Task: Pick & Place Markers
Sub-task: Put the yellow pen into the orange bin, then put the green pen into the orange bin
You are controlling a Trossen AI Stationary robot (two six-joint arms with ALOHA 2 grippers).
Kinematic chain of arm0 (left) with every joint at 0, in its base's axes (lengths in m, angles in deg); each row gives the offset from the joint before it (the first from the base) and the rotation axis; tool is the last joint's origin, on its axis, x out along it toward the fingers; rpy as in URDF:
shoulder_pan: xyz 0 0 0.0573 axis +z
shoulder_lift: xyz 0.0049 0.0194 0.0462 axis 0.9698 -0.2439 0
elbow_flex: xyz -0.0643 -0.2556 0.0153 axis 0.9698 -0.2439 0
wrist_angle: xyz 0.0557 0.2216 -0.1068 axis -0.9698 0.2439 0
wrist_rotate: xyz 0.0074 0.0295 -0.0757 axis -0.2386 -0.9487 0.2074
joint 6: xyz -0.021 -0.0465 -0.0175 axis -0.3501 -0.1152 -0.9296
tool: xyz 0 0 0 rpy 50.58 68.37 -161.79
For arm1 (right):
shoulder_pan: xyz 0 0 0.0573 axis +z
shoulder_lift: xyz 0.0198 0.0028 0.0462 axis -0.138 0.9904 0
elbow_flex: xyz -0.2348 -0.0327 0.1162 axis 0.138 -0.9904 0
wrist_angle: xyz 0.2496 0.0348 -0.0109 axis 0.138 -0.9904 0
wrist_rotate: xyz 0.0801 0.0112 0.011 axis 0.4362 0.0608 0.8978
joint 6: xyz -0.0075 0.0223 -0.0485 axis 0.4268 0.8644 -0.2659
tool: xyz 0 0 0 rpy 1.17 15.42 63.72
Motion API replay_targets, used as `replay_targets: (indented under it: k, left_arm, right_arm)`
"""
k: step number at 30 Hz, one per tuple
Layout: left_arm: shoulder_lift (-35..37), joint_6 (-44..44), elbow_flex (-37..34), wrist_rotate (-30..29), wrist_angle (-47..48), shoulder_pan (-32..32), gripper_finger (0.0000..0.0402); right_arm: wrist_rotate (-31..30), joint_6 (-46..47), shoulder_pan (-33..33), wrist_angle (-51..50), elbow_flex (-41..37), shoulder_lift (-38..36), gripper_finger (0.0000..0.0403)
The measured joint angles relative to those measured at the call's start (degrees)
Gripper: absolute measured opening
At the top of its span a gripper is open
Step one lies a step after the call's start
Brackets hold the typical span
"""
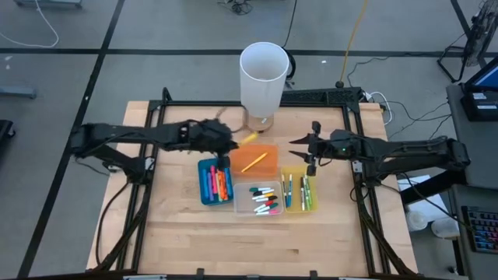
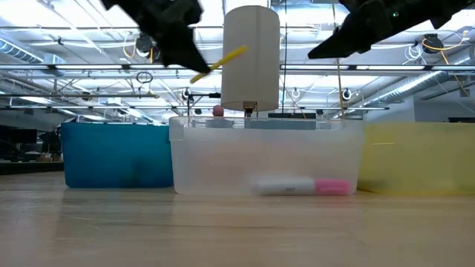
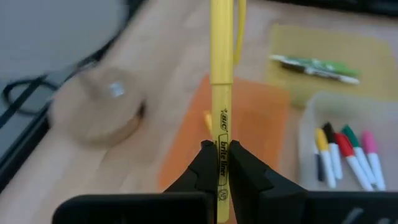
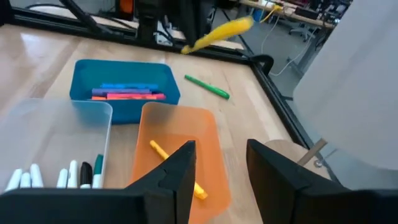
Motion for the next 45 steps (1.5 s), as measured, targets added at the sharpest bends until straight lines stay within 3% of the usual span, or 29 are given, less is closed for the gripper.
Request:
replay_targets:
  k: [9, 16, 21, 28, 35, 37, 42, 45]
  left_arm:
    - [-19.5, 9.6, 14.4, 3.5, 5.6, -3.1, 0.002]
    - [-28.5, 5.6, 16.1, 5.2, 10.6, -1.6, 0.0017]
    - [-31.2, 5.4, 16.1, 6.7, 10.4, -0.9, 0.0033]
    - [-30.7, 4.7, 16.2, 6.6, 10.5, -0.6, 0.0078]
    - [-25.8, 3.8, 16.2, 5.8, 13.9, -0.6, 0.0124]
    - [-22.5, 1.7, 16.2, 2.6, 19.1, -0.4, 0.0139]
    - [-13.7, -10.3, 15.2, -11.5, 34.7, 1.0, 0.0162]
    - [-8.7, -17.6, 12.0, -14.5, 39.8, 3.2, 0.0168]
  right_arm:
    - [0.0, 1.2, 0.0, -4.3, 0.0, -3.0, 0.0128]
    - [0.0, 1.5, 0.0, -4.7, 0.1, -3.6, 0.0128]
    - [0.0, 1.4, 0.0, -4.4, 0.1, -3.5, 0.0128]
    - [0.0, 1.3, 0.0, -4.5, 0.1, -3.5, 0.0128]
    - [0.0, 1.4, 0.0, -5.1, 0.1, -3.4, 0.0128]
    - [0.0, 1.5, 0.0, -5.6, 0.1, -3.4, 0.0128]
    - [0.0, 1.5, 0.0, -6.1, 0.1, -3.5, 0.0128]
    - [0.0, 1.5, 0.0, -6.1, 0.1, -3.4, 0.0128]
